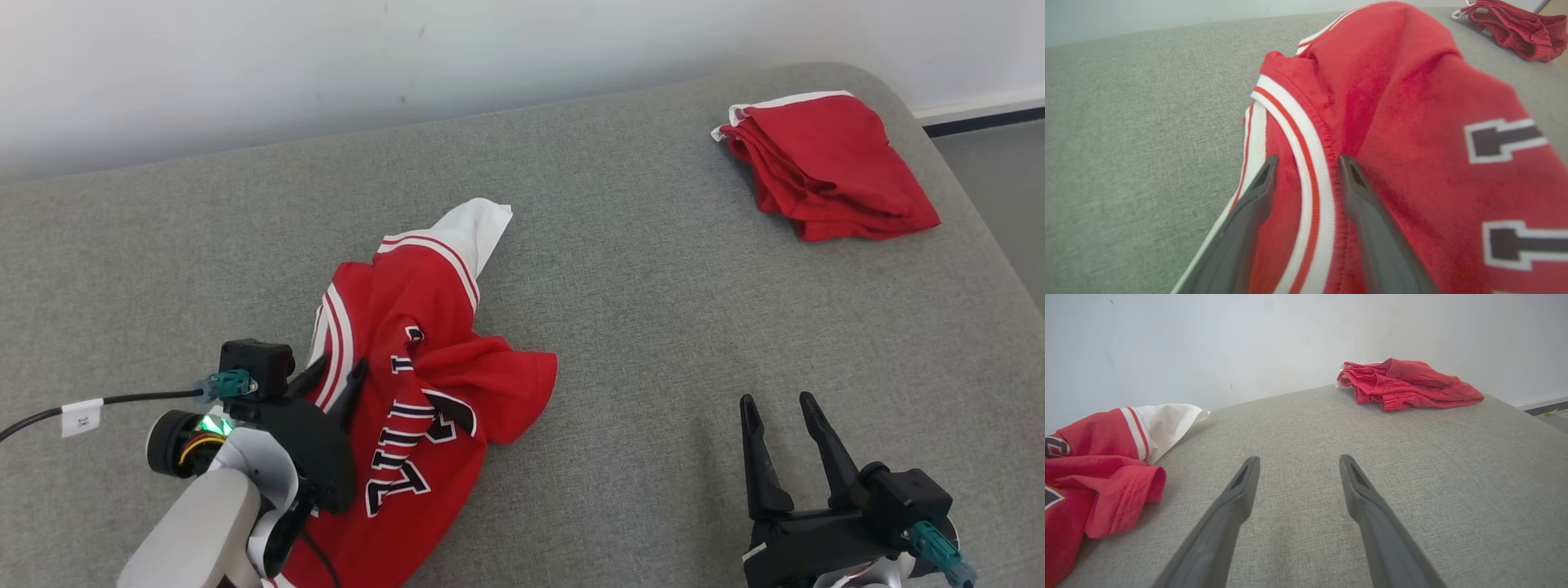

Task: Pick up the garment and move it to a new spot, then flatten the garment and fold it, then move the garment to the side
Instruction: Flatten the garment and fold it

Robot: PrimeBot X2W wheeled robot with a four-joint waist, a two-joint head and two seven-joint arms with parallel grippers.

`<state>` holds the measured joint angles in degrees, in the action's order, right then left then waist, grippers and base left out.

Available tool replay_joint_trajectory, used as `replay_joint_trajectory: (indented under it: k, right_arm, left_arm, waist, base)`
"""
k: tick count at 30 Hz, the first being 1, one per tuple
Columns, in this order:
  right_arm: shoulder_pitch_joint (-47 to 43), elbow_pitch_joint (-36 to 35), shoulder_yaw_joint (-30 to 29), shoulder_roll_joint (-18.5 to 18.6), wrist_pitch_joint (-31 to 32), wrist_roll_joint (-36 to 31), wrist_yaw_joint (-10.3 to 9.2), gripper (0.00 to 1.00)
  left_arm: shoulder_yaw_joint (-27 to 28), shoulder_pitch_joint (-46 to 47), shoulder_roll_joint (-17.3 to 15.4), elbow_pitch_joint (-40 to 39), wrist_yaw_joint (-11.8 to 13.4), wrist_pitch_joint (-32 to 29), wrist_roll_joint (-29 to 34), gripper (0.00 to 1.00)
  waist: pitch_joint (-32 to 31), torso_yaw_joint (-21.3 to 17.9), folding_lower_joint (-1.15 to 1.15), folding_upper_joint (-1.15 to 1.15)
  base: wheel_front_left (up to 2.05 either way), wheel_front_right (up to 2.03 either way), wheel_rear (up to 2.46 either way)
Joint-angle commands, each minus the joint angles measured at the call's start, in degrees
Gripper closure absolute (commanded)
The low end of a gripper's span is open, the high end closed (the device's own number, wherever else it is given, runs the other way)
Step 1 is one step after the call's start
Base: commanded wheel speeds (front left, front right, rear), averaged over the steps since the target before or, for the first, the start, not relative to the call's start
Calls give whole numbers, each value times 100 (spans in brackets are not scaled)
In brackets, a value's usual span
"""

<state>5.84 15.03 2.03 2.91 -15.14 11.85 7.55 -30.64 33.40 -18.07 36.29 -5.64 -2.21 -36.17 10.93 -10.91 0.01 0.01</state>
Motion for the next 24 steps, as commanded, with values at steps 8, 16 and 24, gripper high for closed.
replay_joint_trajectory:
  k: [8,16,24]
  right_arm:
    - [1,-8,-71,-6,-7,-34,-15,0]
    - [-177,11,-115,-5,-7,-67,-15,0]
    - [-239,18,-19,-5,-7,-32,-15,0]
  left_arm:
    - [-95,225,140,232,-91,321,-102,100]
    - [128,222,-98,-151,32,832,-115,100]
    - [610,-607,-726,-828,491,877,-362,100]
  waist:
    - [-84,111,-1,-1]
    - [-279,442,-1,-1]
    - [-366,658,-1,-1]
  base:
    - [0,0,0]
    - [0,0,0]
    - [0,0,0]
